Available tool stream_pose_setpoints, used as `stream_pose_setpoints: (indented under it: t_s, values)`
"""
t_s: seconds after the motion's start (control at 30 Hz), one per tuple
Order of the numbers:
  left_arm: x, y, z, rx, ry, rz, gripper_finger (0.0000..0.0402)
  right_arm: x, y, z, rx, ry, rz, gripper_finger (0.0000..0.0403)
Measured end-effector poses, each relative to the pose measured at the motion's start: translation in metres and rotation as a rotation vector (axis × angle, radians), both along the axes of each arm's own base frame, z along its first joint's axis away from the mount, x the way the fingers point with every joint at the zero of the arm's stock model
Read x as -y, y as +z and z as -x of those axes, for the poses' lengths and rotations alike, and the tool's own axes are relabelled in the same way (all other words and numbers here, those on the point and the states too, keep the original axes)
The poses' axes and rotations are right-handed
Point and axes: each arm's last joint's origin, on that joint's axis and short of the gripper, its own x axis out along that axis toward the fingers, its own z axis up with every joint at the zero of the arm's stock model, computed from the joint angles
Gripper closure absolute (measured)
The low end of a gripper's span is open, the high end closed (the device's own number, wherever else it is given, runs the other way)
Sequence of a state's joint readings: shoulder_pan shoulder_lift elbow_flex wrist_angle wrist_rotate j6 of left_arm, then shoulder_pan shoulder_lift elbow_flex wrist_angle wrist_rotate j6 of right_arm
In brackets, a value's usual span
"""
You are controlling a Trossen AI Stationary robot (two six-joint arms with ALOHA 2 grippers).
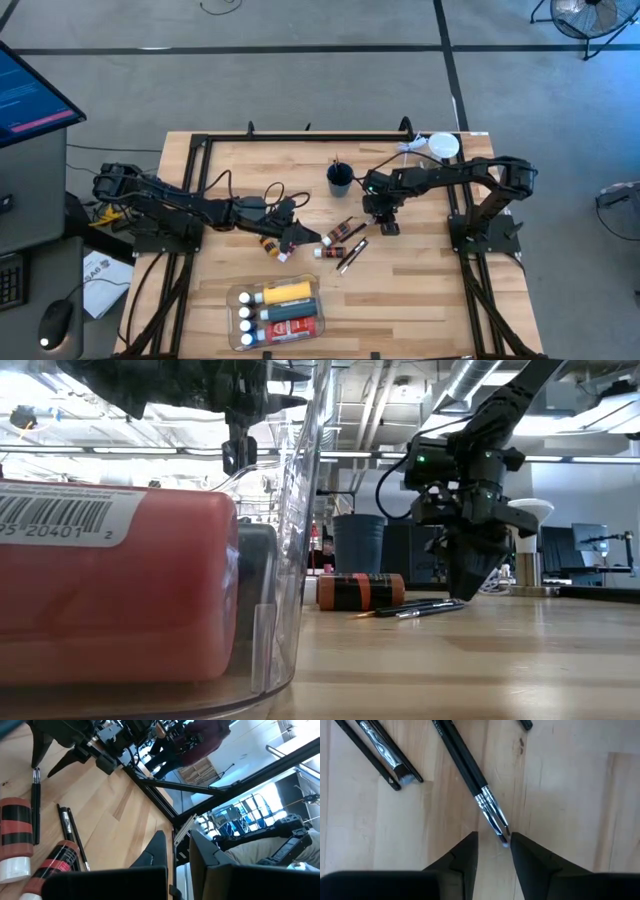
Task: Pick & Place Paint Supplies
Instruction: Put the paint brush into the blue cup
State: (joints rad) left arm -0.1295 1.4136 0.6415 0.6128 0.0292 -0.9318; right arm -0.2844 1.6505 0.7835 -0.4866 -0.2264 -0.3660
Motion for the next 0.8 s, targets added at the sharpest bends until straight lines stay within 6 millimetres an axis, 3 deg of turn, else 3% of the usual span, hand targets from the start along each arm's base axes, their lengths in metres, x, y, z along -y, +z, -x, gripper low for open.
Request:
stream_pose_setpoints:
  t_s: [0.43,0.8]
  values:
    - [0.0,0.0,0.0,0.0,0.0,0.0,0.04,-0.001,-0.001,0.005,-0.066,-0.003,0.007,0.0397]
    - [0.0,0.0,0.0,0.002,-0.002,-0.012,0.04,-0.003,0.006,0.013,-0.142,-0.045,0.007,0.0402]
